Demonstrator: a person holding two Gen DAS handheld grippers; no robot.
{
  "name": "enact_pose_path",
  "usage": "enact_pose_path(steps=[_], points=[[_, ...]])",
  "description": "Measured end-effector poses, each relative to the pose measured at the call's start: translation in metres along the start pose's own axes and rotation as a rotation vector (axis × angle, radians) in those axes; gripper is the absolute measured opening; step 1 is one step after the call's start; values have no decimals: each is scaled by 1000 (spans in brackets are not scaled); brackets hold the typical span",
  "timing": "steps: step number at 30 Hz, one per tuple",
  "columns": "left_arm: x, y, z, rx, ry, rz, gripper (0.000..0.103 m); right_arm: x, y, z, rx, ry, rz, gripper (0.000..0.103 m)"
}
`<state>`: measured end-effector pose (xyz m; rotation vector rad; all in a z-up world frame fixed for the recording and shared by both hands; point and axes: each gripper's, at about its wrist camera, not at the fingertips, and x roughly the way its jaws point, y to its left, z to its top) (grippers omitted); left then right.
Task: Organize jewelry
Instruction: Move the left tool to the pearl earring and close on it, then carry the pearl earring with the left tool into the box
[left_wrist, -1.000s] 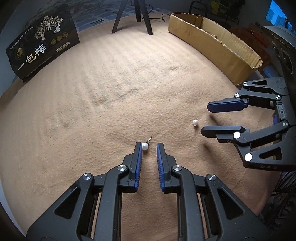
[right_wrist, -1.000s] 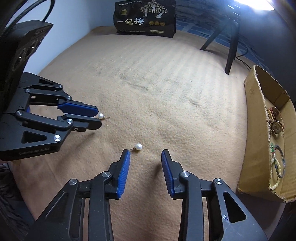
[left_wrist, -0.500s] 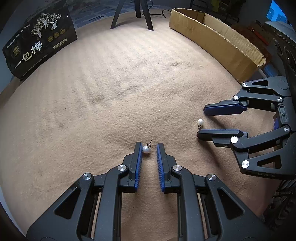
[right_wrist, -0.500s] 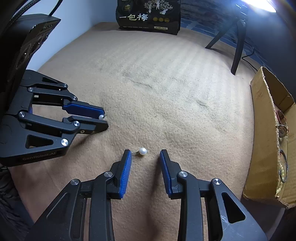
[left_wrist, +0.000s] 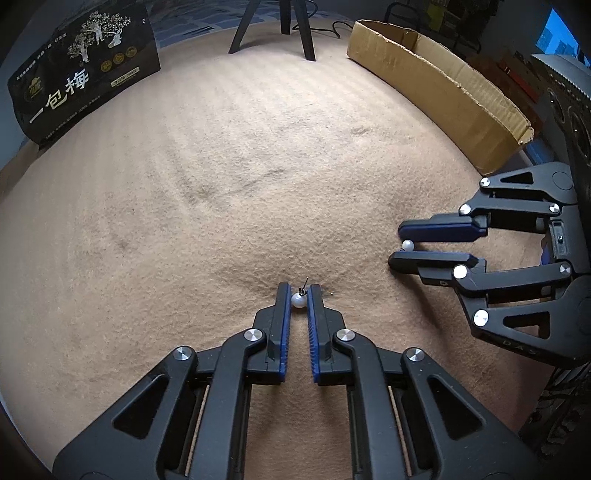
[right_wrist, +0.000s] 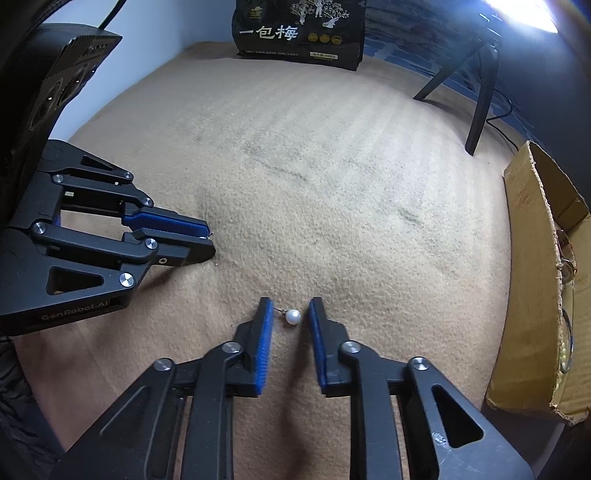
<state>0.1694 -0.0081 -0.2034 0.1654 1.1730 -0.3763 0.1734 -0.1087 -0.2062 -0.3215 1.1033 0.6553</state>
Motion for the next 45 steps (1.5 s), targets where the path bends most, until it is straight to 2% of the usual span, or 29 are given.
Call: enact_pose_path(steps=[2, 9, 15, 21, 32, 45], points=[[-1, 0, 0, 1, -1, 3, 8, 1, 0, 1, 4, 0, 4, 8], [-7, 2, 0, -16, -6, 4, 7, -8, -7, 0, 27, -22, 6, 8], [-18, 0, 4, -31, -25, 2, 7, -32, -17, -4, 59, -73, 1, 8], [-38, -14, 16, -41, -79, -30, 7, -61, -31, -7, 102, -133, -15, 8], [-70, -56, 54, -33, -196, -105, 7, -115, -92, -15, 226, -243, -93, 8], [-83, -105, 88, -12, -280, -166, 7, -165, -171, -41, 398, -333, -179, 8]])
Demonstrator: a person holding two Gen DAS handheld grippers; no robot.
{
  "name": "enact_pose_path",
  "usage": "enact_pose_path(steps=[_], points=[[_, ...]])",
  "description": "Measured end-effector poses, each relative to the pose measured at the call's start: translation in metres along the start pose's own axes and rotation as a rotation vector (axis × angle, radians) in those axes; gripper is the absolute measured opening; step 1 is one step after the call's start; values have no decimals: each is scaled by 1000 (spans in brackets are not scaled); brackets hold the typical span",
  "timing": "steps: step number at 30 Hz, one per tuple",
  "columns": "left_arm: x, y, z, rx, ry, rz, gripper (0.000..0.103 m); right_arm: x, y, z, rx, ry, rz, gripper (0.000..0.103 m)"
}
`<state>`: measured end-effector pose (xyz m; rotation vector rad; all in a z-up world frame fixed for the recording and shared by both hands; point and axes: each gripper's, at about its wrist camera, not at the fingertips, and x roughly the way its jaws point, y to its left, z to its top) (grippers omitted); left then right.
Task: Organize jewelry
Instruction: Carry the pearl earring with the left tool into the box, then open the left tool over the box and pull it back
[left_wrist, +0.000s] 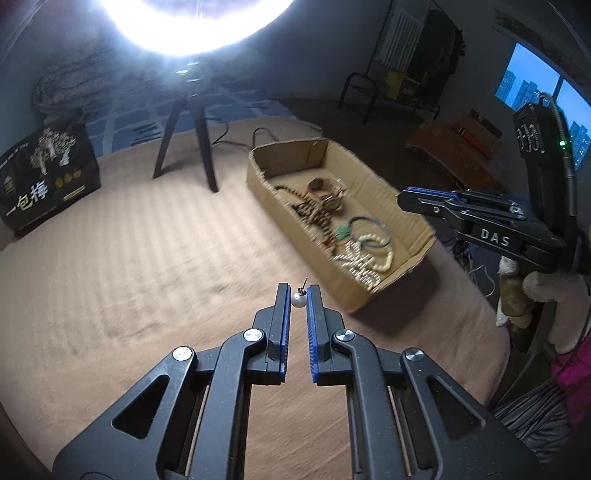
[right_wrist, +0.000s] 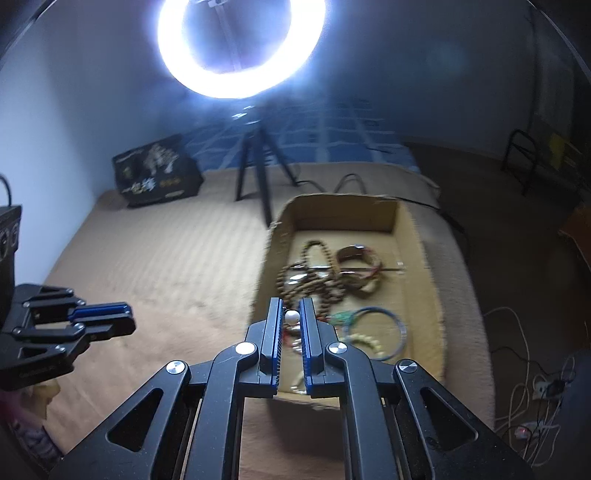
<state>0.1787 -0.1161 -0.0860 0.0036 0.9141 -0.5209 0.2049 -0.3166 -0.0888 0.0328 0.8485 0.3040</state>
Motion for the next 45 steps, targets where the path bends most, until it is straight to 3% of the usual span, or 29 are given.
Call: enact_pose_path(steps=[16, 36, 39, 40, 41, 42, 43, 45], points=[[36, -50, 24, 49, -8, -63, 7, 12, -47, -1, 85, 23, -70, 8], [69, -63, 34, 33, 5, -84, 7, 27, -58, -3, 121, 52, -87, 8], [69, -63, 34, 33, 6, -81, 8, 27, -61, -2, 134, 53, -88, 29], [69, -63, 34, 33, 5, -76, 18, 26, -62, -3, 142, 48, -86, 38], [68, -63, 34, 34, 2, -74, 35, 26, -63, -3, 144, 46, -86, 44], [67, -63, 34, 33, -5, -68, 42, 25, -63, -2, 146, 42, -93, 46], [66, -62, 34, 31, -11, -59, 47, 25, -63, -2, 146, 40, -101, 51], [65, -61, 35, 30, -13, -52, 47, 24, -63, -1, 147, 33, -121, 61]])
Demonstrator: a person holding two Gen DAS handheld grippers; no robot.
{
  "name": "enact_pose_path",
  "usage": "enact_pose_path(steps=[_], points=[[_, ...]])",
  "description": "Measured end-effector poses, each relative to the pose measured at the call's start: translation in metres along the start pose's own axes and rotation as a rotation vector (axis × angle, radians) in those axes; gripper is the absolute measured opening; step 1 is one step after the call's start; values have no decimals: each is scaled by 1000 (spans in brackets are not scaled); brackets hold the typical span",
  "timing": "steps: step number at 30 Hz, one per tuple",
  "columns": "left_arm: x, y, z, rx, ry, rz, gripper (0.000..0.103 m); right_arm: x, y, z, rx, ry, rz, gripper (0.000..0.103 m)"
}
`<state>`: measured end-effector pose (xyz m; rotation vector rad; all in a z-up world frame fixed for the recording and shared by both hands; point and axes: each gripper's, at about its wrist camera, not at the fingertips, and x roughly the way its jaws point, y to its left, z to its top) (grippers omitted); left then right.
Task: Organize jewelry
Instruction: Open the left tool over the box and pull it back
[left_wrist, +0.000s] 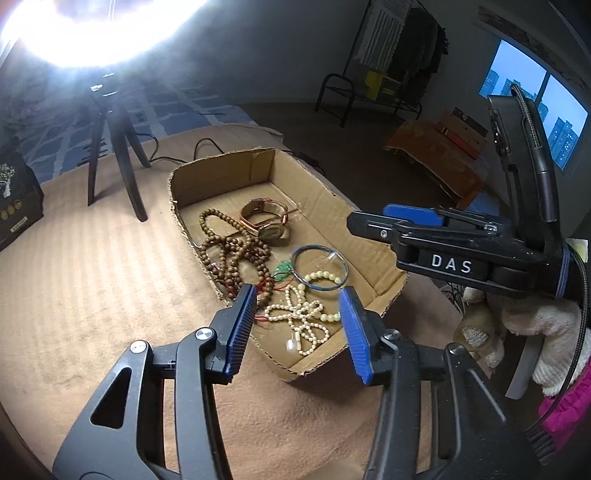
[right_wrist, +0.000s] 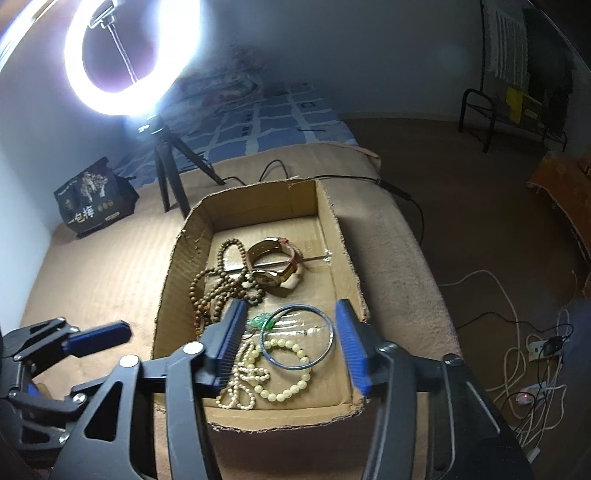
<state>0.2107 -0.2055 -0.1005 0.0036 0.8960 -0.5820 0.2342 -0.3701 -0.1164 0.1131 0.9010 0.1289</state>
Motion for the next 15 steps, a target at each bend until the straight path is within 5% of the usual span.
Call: enact_pose_path(steps=[15], points=[[-18, -2, -5, 14, -12, 32, 48, -11, 5, -2, -3, -5, -29, 63]])
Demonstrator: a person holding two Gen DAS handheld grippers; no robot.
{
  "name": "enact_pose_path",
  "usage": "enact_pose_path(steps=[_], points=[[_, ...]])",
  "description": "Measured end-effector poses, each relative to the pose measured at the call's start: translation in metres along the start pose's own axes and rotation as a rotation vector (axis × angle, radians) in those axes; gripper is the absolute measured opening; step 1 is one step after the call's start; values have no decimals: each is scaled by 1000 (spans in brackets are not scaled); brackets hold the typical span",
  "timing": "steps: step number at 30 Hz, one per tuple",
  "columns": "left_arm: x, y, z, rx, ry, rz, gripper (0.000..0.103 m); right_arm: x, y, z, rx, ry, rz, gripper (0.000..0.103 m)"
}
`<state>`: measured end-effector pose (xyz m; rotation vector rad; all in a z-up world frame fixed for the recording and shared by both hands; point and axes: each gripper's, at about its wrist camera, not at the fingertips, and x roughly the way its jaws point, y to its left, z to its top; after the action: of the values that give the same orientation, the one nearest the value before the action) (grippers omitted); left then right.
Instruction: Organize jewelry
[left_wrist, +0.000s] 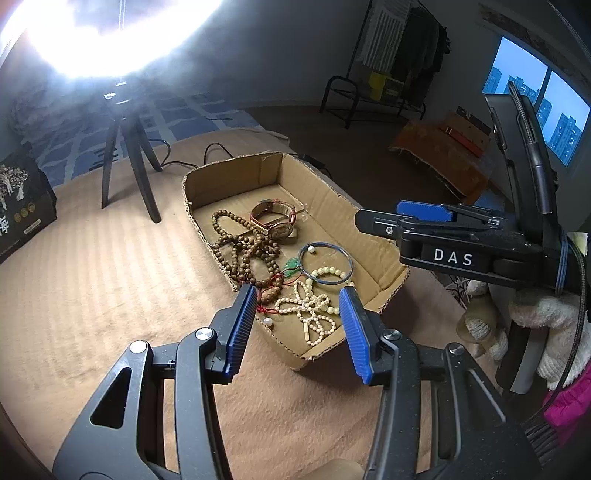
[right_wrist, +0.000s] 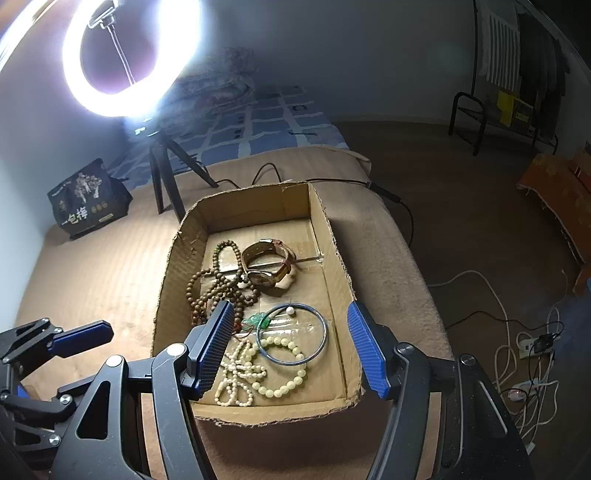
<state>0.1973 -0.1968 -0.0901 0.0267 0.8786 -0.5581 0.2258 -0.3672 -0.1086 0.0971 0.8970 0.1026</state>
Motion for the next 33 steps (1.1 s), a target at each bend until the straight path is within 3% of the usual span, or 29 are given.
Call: enact_pose_path(steps=[12, 15, 18, 24, 29, 33], points=[[-49, -7, -7, -14, -63, 25, 48, -42, 18, -7, -49, -38, -23, 64], [-70, -15, -11, 15, -84, 53, 48, -61, 24, -11, -62, -66, -33, 71], [-87, -17, -14, 16, -105, 65, 58, -76, 29, -13, -70, -92, -44, 77], [-126, -21, -27, 34, -137, 105, 62, -102, 41, -24, -72, -119, -75, 78], [-157, -23, -43, 37, -178, 129, 79, -124, 52, -35, -76, -148, -92, 80], [-175, -27, -56, 63, -203, 163, 79, -140, 55, -44, -35, -168, -73, 80]])
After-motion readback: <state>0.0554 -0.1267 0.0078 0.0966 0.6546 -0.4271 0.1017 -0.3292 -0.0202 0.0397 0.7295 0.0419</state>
